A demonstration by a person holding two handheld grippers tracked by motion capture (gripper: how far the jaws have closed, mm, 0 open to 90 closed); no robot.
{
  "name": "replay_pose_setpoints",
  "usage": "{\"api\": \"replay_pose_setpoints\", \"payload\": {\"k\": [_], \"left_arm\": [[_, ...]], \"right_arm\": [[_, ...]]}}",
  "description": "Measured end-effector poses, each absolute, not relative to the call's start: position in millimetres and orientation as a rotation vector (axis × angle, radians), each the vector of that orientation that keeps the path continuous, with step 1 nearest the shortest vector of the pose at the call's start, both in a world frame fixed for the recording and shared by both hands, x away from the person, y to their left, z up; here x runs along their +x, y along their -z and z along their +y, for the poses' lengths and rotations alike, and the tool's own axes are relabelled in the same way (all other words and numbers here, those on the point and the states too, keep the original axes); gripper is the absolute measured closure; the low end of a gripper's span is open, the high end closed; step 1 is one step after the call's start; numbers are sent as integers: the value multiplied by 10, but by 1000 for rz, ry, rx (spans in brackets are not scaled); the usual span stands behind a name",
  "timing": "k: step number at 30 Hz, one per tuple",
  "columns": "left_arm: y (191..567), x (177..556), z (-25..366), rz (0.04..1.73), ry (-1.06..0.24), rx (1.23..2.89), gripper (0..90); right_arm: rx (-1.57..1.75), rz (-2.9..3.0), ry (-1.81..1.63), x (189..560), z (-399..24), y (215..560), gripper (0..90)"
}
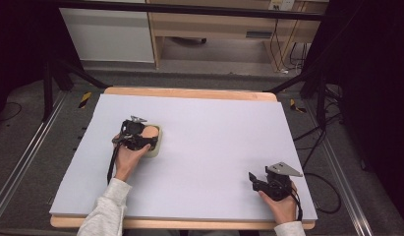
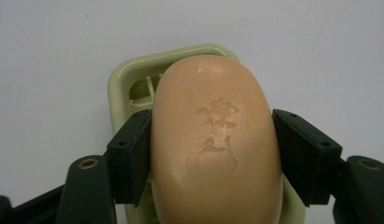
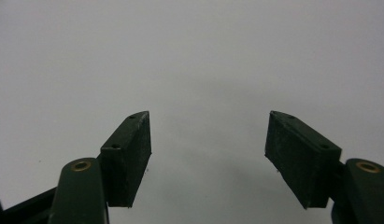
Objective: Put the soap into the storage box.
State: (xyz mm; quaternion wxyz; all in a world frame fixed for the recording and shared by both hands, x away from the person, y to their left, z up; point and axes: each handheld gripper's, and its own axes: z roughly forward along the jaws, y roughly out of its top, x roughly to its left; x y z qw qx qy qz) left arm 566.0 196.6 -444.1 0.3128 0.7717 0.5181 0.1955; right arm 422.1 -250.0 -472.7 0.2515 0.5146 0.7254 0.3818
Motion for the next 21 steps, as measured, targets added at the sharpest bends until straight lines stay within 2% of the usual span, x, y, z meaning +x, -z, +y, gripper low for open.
{"api": "replay_pose_setpoints", "payload": {"k": [21], "left_arm": [[4488,5674,1985,1392,-514,2029,318]], "right_arm": [[1388,1976,-1025,4224,-2497,4736,299]]}}
